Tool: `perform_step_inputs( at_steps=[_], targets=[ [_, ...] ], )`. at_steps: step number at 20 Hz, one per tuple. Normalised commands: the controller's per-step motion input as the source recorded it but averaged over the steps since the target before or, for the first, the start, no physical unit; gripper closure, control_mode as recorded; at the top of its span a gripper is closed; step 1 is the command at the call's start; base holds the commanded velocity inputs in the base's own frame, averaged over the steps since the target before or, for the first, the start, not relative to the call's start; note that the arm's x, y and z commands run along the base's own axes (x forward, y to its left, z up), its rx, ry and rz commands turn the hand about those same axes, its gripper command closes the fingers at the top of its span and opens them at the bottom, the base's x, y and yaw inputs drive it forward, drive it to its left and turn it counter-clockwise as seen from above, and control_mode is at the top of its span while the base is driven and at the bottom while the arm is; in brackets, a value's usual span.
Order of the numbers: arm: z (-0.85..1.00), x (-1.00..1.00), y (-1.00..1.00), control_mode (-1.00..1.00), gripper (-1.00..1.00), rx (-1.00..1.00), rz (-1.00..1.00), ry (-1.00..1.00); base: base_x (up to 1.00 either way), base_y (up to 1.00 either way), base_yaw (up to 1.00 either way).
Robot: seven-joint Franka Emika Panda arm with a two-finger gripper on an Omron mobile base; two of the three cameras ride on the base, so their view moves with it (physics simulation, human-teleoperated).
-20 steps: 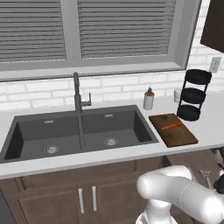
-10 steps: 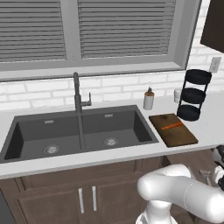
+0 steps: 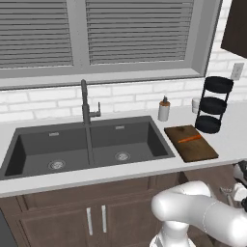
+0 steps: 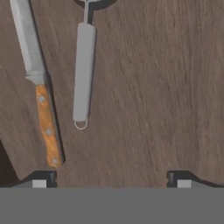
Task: Place the appropriate cutting tool for cutting the carrot skin on the cutting board.
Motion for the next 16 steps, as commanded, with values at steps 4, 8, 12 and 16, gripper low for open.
perform_step_inputs(
  at_steps=[4,8,12,16],
  targets=[
    [-0.05,0.19,0.13,-1.00,-1.00,0.00,-0.01,0.00,0.00,0.00,0.00],
    [-0.10,0.21,0.08,-1.00,-1.00,0.00,0.00,0.00,0.00,0.00,0.00],
    [-0.20,0.25,0.04,-1.00,-1.00,0.00,0.00,-0.03,0.00,0.00,0.00],
    [-0.20,0.31,0.02,-1.00,-1.00,0.00,0.00,-0.01,0.00,0.00,0.00]
  ],
)
